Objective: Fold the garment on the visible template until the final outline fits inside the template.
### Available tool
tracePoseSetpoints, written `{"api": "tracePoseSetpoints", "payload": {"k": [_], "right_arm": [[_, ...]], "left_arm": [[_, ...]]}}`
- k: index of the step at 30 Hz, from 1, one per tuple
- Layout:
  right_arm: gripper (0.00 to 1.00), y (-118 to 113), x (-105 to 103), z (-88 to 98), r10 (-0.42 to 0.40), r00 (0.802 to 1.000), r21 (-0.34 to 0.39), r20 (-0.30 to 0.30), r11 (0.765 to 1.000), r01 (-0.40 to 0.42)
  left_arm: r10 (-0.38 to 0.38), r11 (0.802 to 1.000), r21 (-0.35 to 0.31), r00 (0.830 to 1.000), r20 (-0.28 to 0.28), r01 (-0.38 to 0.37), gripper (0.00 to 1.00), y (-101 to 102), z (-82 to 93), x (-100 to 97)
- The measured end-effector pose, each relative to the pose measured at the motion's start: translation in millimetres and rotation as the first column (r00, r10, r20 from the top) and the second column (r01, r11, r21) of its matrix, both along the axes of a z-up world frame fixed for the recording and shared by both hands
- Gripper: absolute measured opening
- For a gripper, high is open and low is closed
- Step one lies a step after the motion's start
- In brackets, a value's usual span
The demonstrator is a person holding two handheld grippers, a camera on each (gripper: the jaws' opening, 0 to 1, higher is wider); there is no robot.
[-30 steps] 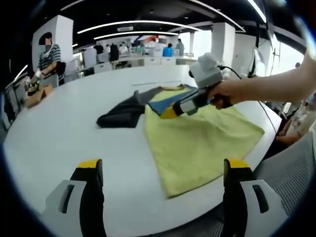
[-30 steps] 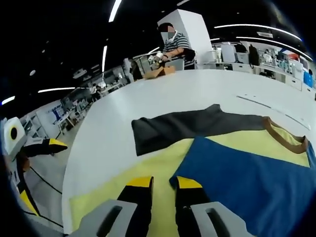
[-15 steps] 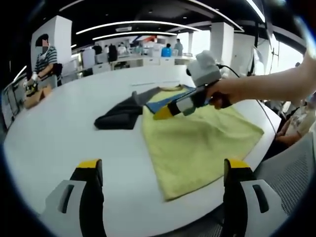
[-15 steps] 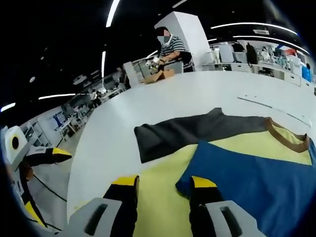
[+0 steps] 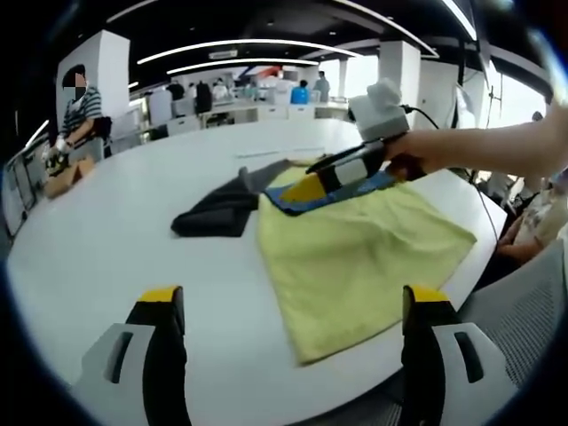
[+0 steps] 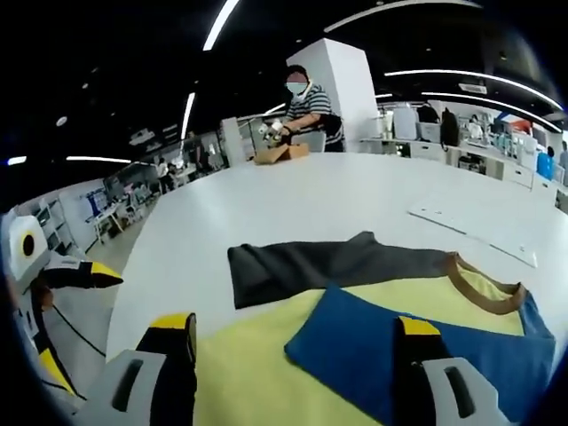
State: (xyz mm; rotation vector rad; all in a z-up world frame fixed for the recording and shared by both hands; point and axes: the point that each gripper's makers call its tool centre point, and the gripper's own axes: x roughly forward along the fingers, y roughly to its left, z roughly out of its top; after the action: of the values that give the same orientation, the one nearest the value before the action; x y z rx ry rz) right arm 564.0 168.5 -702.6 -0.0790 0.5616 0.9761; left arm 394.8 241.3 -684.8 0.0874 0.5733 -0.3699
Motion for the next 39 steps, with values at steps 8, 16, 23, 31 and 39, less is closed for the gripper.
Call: {"api": "tracePoseSetpoints", "payload": {"k": [8,16,23,31,39], "right_arm": [[0.95,-32.3,8.5,4.8,-0.05,0.998,-0.028,0.027,0.998,0.051],[0.94,-72.6,13.2,6.1,-0.11,0.993,-0.041,0.037,0.993,0.112],[0.9,-113.4,16.5,7.3,-0.169,0.984,-0.05,0.049,0.984,0.172],[0.78,-162.2,20.1,3.3,-0.224,0.971,-0.099,0.086,0.968,0.232],[0.65,-204.0,22.1,-3.1,-0.289,0.951,-0.136,0.11,0.943,0.303]], "left_arm": [[-0.004,1.0,0.003,1.0,0.005,0.004,0.99,0.7,1.5,1.7],[-0.021,1.0,0.004,1.0,0.004,0.021,0.99,-6.1,1.5,1.9],[-0.025,1.0,0.006,1.0,0.003,0.025,0.99,-6.8,1.1,1.4],[-0.029,1.0,0.006,1.0,0.004,0.029,0.99,-9.3,1.4,2.0],[-0.03,1.0,0.005,1.0,0.004,0.03,0.99,-11.3,1.6,2.1]]}}
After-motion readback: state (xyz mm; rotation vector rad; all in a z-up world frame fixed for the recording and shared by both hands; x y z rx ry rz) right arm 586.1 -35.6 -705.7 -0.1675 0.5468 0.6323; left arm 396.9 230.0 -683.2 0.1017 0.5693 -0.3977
